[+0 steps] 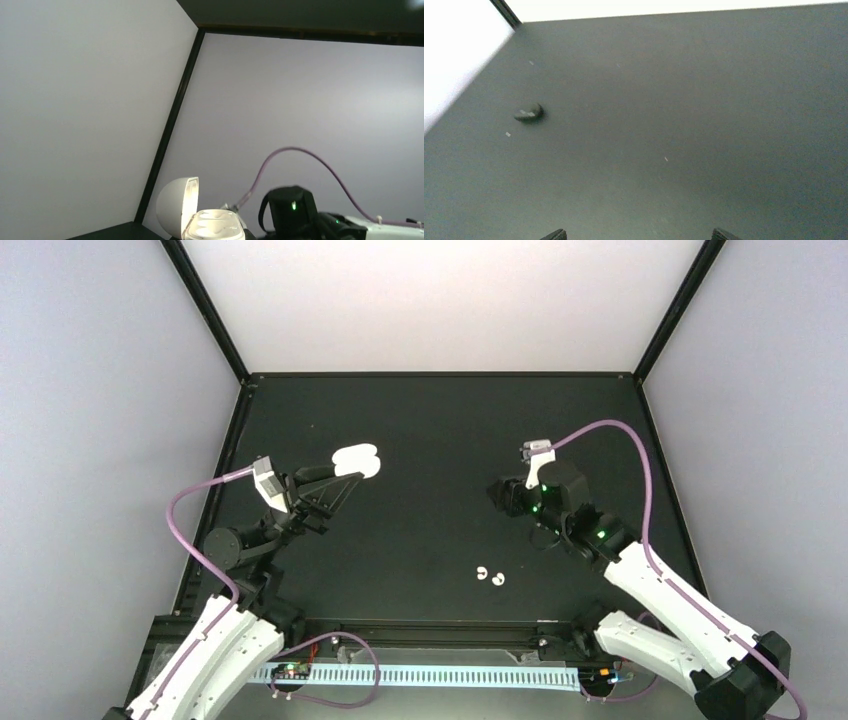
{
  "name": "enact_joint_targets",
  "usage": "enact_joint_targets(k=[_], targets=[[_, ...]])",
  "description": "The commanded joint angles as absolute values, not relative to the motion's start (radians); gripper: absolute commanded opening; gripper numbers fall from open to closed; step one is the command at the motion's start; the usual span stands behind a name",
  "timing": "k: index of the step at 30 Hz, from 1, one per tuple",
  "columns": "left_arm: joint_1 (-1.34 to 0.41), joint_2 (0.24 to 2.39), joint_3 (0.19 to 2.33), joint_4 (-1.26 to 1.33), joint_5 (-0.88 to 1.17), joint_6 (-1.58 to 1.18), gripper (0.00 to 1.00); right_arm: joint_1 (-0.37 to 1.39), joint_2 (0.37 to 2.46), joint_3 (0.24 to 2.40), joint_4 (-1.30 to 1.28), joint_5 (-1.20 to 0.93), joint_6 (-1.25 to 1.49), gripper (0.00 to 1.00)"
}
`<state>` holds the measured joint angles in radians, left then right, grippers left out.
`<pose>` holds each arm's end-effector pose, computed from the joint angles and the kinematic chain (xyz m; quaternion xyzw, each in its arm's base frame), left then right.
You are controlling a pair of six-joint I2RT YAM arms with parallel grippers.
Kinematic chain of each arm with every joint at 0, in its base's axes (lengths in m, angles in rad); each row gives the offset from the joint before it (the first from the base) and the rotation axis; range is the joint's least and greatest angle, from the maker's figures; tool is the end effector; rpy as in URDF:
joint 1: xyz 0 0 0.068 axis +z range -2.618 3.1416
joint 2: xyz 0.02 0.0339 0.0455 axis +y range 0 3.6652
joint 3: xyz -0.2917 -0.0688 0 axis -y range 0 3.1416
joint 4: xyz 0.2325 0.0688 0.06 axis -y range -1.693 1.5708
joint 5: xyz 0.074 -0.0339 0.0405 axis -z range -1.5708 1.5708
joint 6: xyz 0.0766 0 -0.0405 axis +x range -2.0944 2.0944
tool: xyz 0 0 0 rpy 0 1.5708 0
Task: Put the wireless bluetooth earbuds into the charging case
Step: Pick up the earbud from the center of the board.
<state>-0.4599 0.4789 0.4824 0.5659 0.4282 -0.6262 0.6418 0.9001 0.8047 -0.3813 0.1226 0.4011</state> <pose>0.0884 -0.0793 0.3862 0.1468 0.4829 -0.5303 0.6812 0.1731 0.1177 0.3108 -0.0707 0.8501 0.2133 0.4763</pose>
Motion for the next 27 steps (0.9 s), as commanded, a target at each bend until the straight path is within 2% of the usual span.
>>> enact_joint_targets(k=[1,4,8,15,27], targets=[[-0.368,0.543,0.463,0.762,0.530,-0.720,0.01,0.635,0.844,0.684,-0.290,0.181,0.435,0.75],[-0.314,0.633,0.452,0.972,0.594,-0.812,0.02,0.635,0.823,0.629,-0.292,0.094,0.444,0.75],[-0.324,0.678,0.449,1.035,0.692,-0.806,0.01,0.635,0.870,0.609,-0.354,-0.013,0.461,0.73],[-0.367,0.612,0.480,0.803,0.806,-0.676,0.01,0.643,0.959,0.502,-0.311,-0.146,0.506,0.63],[-0.372,0.560,0.449,0.705,0.836,-0.633,0.02,0.704,1.095,0.463,-0.283,-0.143,0.560,0.41]])
